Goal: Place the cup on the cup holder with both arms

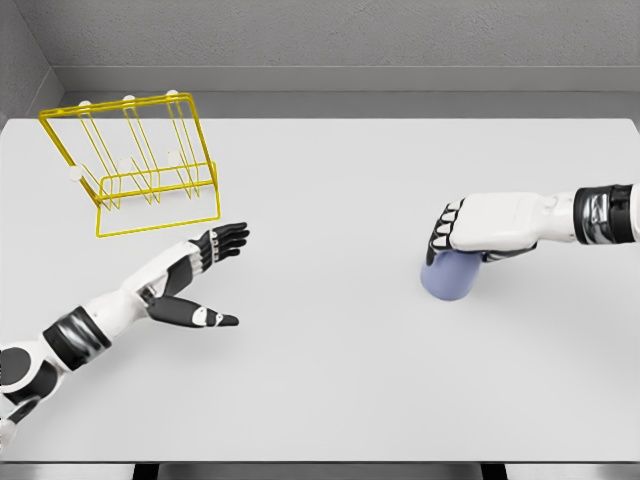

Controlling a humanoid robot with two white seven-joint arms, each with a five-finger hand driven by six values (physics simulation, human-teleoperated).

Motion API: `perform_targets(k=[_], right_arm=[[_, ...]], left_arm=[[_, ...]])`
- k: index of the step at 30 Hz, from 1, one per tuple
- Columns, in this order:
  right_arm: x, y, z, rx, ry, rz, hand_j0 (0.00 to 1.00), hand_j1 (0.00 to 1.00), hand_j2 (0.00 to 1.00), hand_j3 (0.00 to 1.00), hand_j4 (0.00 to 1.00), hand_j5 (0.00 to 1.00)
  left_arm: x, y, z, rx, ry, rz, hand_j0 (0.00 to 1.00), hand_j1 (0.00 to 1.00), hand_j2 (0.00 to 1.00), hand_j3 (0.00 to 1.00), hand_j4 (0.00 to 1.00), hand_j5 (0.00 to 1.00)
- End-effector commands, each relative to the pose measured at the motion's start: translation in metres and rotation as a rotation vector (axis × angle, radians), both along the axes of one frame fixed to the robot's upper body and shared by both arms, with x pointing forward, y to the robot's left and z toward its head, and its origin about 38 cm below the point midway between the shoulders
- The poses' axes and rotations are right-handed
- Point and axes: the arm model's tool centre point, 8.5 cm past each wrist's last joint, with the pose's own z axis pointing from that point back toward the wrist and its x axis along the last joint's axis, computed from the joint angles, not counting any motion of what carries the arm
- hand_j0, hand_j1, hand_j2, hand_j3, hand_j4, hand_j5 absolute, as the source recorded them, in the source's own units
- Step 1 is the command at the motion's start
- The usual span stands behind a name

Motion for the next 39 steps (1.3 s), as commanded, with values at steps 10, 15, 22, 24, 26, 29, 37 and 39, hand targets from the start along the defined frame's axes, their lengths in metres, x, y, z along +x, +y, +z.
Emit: perform_targets(k=[10,15,22,24,26,29,37,39], right_arm=[[0.002,0.003,0.015,0.019,-0.027,0.006,0.63,0.63,0.63,0.63,0.63,0.63],[-0.004,0.012,0.032,0.035,-0.071,0.044,0.6,0.6,0.6,0.6,0.6,0.6],[-0.013,0.03,0.044,0.051,-0.102,0.107,0.6,0.6,0.6,0.6,0.6,0.6],[-0.015,0.042,0.048,0.065,-0.116,0.143,0.59,0.59,0.59,0.59,0.59,0.59],[-0.017,0.055,0.047,0.084,-0.114,0.171,0.59,0.59,0.59,0.59,0.59,0.59],[-0.017,0.072,0.047,0.114,-0.115,0.207,0.59,0.59,0.59,0.59,0.59,0.59],[-0.017,0.108,0.052,0.136,-0.127,0.281,0.57,0.57,0.57,0.57,0.57,0.57],[-0.018,0.117,0.053,0.145,-0.131,0.299,0.57,0.57,0.57,0.57,0.57,0.57]], left_arm=[[0.0,-0.001,-0.01,0.009,0.015,0.005,1.0,1.0,1.0,1.0,1.0,1.0],[0.001,0.001,-0.011,0.011,0.019,0.01,1.0,1.0,1.0,1.0,1.0,1.0],[0.004,0.001,-0.018,0.009,0.032,0.025,1.0,1.0,1.0,1.0,1.0,1.0],[0.004,0.001,-0.017,0.008,0.03,0.026,1.0,1.0,1.0,1.0,1.0,1.0],[0.004,0.001,-0.017,0.008,0.03,0.026,1.0,1.0,1.0,1.0,1.0,1.0],[0.004,0.001,-0.017,0.006,0.03,0.025,1.0,1.0,1.0,1.0,1.0,1.0],[0.004,0.001,-0.017,0.008,0.03,0.026,1.0,1.0,1.0,1.0,1.0,1.0],[0.004,0.001,-0.017,0.005,0.031,0.027,1.0,1.0,1.0,1.0,1.0,1.0]])
